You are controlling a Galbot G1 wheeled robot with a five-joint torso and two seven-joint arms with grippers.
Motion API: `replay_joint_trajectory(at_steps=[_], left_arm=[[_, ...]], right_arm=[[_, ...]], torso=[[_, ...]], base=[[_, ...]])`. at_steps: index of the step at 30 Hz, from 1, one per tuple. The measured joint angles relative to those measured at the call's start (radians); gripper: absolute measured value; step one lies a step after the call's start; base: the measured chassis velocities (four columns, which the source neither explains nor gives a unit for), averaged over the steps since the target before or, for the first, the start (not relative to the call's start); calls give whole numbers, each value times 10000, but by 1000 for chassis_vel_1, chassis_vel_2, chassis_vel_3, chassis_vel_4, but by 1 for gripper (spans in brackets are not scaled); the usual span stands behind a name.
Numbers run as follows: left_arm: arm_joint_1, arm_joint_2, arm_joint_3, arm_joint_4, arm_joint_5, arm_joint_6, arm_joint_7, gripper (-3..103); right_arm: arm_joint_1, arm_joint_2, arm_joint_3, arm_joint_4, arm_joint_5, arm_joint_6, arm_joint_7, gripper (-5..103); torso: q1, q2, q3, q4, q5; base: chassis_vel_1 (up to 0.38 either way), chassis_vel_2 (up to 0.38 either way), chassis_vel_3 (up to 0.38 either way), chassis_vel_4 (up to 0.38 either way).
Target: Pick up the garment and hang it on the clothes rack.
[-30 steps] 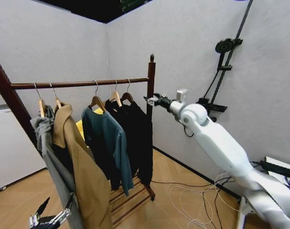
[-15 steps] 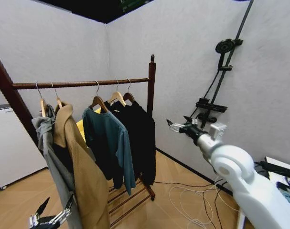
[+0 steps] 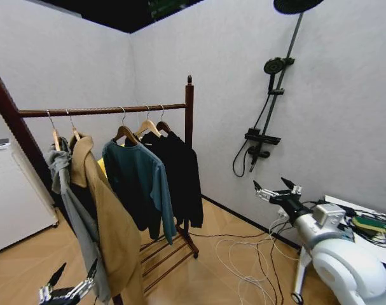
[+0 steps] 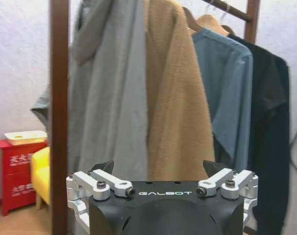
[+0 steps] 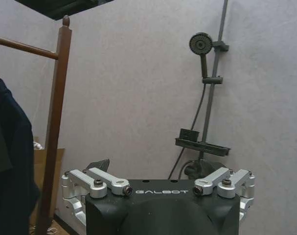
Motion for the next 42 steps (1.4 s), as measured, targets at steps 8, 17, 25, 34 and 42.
replay_joint_trajectory(at_steps=[8, 17, 25, 34, 42], left_arm=[[0, 0, 0, 0, 0, 1, -1, 100], [0, 0, 0, -1, 0, 0, 2, 100], [0, 0, 0, 0, 0, 0, 0, 100], [0, 0, 0, 0, 0, 0, 3, 100], [0, -1, 0, -1, 0, 0, 1, 100]], right_arm=[[-589, 376, 149, 337, -537, 439, -361, 100], [-645, 611, 65, 340, -749, 819, -735, 100], [-716, 719, -4, 239, -866, 1180, -916, 100], [-812, 800, -48, 133, -961, 1547, -1171, 100], [-715, 830, -326, -21, -1090, 1858, -1450, 100]], torso=[[6, -4, 3, -2, 4], [4, -4, 2, -2, 9], [3, -3, 1, -2, -6], [0, -2, 2, -1, 3], [-3, 1, 0, -1, 8]], base=[[-7, -200, -179, -12], [62, -305, -310, 57], [132, -382, -387, 132], [236, -462, -470, 238], [229, -478, -479, 228]])
